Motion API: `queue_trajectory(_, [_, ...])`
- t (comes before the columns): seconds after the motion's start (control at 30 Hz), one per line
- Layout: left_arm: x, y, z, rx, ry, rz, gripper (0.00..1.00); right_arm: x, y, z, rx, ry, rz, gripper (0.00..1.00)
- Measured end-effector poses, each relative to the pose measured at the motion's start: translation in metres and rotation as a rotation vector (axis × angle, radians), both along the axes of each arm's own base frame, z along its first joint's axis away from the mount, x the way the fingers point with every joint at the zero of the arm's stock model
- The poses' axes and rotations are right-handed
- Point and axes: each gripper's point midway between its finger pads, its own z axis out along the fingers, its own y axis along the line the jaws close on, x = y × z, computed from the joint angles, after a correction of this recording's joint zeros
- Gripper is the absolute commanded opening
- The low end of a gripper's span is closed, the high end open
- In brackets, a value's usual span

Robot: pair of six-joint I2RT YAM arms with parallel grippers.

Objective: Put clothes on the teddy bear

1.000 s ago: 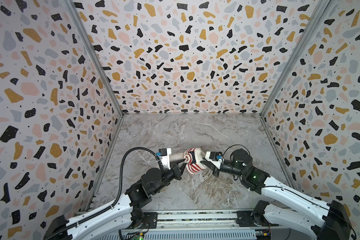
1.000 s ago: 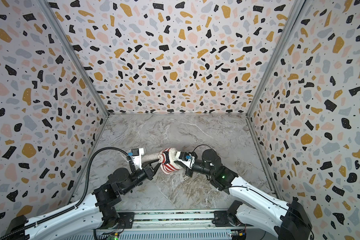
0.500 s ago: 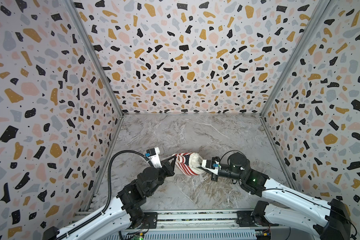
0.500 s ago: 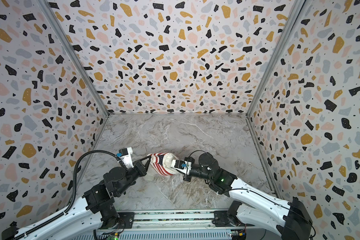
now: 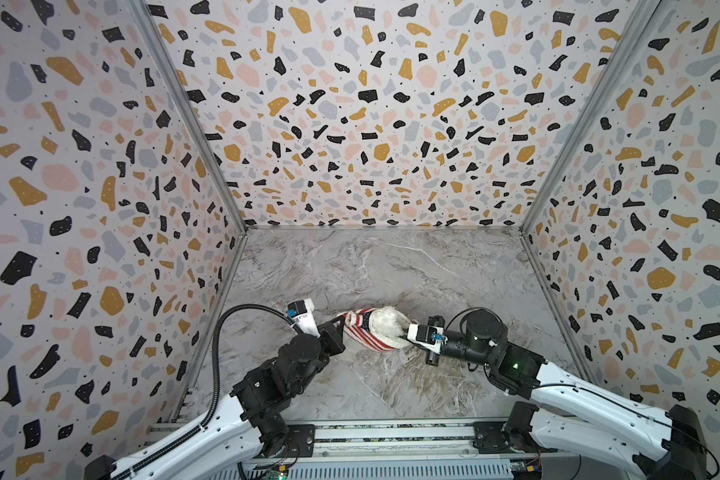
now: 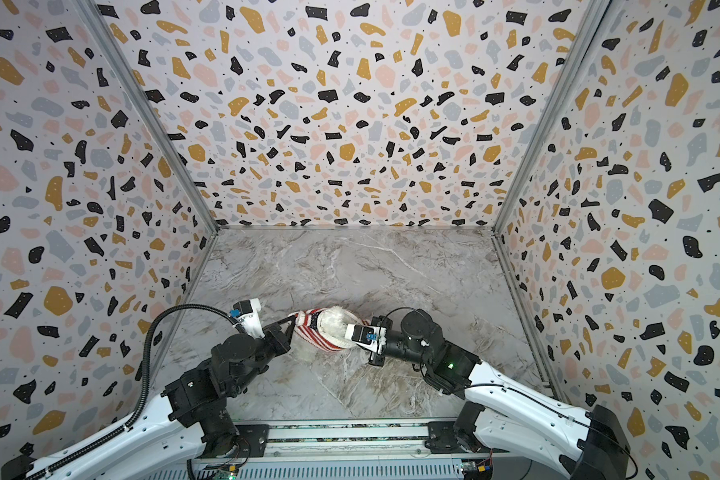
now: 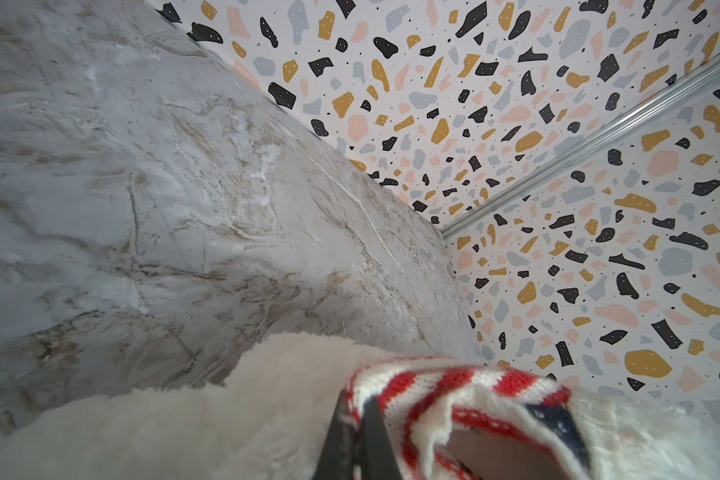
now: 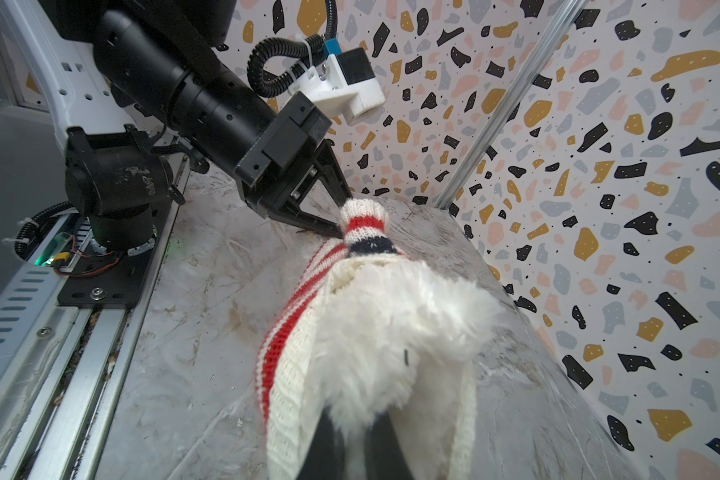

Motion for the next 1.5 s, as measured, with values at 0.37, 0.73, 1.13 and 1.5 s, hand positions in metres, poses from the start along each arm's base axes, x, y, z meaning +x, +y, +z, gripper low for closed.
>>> queue_trajectory(0.37, [-0.002,-0.002,-0.003,0.080,-0.026,-0.042,0.00,0.000,-0.007,0.007,0.045,-0.006,-0.027,0.00])
queue_trajectory(0.73, [-0.001,-0.016,0.003,0.204,-0.146,-0.162,0.64,0.034,-0.003,0.012,0.081,0.141,-0.198,0.00])
queue_trajectory(1.13, [-0.020,-0.024,0.041,0.113,-0.327,-0.273,0.85,0.086,-0.015,0.007,0.229,0.634,-0.491,0.00])
queue_trajectory(1.5, [-0.019,-0.059,-0.044,0.011,-0.213,-0.372,0.60,0.094,-0.020,-0.028,0.320,0.970,-0.626,0.00])
